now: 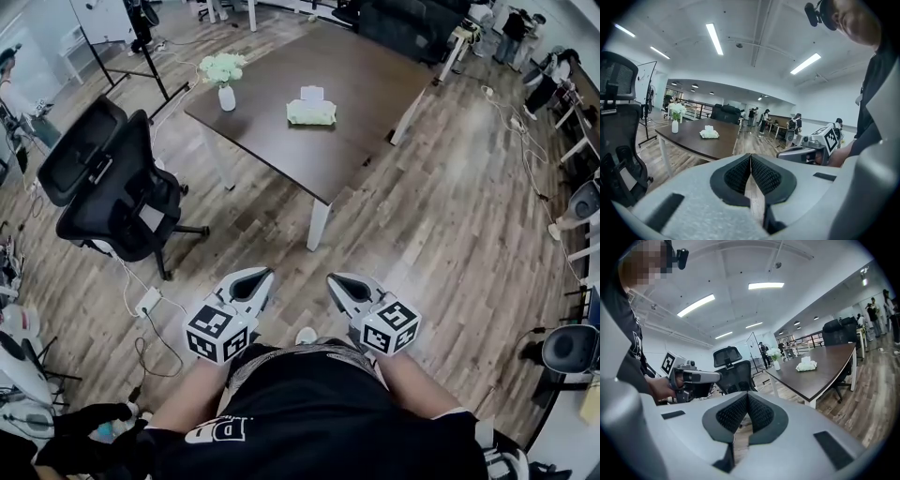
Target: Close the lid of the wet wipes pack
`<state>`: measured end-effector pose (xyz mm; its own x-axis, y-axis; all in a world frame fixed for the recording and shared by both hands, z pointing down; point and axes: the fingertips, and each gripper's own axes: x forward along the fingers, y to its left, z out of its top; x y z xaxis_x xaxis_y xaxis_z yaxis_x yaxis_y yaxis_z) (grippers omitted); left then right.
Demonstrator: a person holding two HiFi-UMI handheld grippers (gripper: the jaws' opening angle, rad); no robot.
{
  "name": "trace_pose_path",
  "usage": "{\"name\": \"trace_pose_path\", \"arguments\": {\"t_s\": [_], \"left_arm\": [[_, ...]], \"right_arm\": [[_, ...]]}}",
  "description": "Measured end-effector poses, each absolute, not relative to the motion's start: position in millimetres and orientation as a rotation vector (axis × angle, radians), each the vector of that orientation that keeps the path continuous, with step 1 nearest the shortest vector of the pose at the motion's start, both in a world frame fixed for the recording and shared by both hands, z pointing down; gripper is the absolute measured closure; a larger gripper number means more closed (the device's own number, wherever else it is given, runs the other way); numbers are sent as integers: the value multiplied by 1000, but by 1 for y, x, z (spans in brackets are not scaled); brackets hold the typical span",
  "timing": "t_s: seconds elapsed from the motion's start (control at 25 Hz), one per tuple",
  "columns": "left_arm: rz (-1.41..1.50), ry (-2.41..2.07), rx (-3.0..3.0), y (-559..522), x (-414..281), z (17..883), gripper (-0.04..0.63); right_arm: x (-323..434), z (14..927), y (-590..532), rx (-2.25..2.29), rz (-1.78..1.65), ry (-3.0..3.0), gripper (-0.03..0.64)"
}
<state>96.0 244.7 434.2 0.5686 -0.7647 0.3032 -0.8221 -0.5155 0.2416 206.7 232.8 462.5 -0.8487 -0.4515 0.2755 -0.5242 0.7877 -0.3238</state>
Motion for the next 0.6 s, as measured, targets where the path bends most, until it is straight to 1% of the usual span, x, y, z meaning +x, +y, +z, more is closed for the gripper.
{"name": "trace_pose_path", "arguments": {"t_s": [0.6], "left_arm": [[277,-1294,2361,184,84,455,575]], "right_arm": [[200,479,173,748,659,-2768,612]]}}
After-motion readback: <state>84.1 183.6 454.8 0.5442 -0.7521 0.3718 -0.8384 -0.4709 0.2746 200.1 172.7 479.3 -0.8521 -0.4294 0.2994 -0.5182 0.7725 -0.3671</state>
